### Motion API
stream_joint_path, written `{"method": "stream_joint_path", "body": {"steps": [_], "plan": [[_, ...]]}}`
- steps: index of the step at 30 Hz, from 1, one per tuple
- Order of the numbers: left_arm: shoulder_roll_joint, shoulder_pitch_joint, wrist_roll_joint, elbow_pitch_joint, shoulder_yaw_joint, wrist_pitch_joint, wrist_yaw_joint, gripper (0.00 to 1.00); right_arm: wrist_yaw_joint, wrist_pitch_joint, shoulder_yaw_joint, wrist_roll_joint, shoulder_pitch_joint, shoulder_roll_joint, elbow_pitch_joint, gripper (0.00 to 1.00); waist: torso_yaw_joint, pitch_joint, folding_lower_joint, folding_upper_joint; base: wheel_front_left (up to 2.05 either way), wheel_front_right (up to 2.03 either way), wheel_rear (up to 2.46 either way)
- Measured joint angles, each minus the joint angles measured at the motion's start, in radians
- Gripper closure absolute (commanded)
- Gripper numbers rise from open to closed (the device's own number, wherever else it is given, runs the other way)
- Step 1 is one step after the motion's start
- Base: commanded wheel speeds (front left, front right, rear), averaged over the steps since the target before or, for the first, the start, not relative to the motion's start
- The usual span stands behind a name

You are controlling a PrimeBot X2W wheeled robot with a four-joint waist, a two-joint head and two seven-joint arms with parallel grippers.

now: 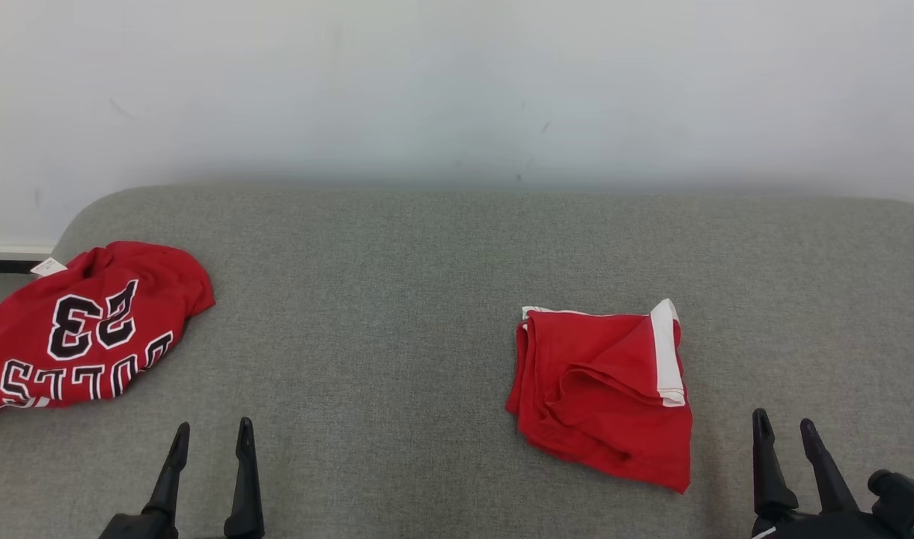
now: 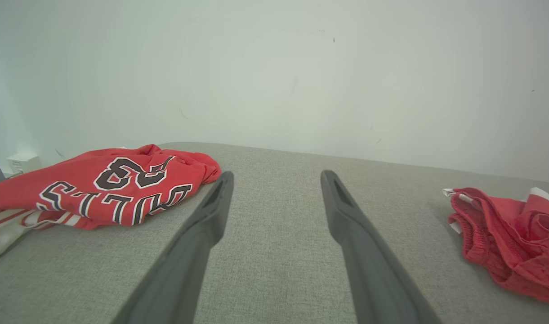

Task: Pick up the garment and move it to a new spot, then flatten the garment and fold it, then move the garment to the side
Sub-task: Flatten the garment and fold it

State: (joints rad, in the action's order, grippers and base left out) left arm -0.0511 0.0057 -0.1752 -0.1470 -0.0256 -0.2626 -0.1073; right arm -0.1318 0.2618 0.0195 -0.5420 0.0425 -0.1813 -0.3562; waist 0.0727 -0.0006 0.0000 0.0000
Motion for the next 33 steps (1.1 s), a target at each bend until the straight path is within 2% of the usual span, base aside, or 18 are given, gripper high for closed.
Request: {"method": "stream_joint_path", "body": {"steps": [2, 3, 4, 20, 33], "plan": [[0.0, 0.004, 0.001, 0.001, -0.001, 0.0, -0.002, 0.0, 0.0, 0.0, -0.001, 0.009, -0.005, 0.009, -0.003, 0.04, -0.002, 0.0, 0.0, 0.0, 0.0, 0.0, 0.0], [0.0, 0.006, 0.002, 0.001, 0.0, 0.0, -0.003, 0.0, 0.0, 0.0, -0.001, 0.012, -0.004, 0.012, -0.009, 0.62, -0.002, 0.0, 0.0, 0.0, 0.0, 0.0, 0.0], [0.0, 0.006, 0.002, 0.001, 0.0, 0.0, -0.003, 0.0, 0.0, 0.0, 0.003, 0.021, -0.003, 0.011, -0.02, 0.99, -0.002, 0.001, 0.0, 0.0, 0.0, 0.0, 0.0], [0.0, -0.023, 0.011, 0.002, 0.004, 0.0, -0.008, 0.0, 0.0, 0.002, 0.052, 0.142, 0.19, 0.027, -0.339, 1.0, 0.047, 0.051, 0.0001, 0.0, 0.0, 0.0, 0.0], [0.0, -0.058, 0.013, -0.002, 0.0, 0.0, -0.016, 0.0, 0.0, 0.002, 0.012, 0.186, 0.348, 0.054, -0.483, 1.0, 0.09, 0.099, 0.0001, 0.0001, 0.0, 0.0, 0.0]]}}
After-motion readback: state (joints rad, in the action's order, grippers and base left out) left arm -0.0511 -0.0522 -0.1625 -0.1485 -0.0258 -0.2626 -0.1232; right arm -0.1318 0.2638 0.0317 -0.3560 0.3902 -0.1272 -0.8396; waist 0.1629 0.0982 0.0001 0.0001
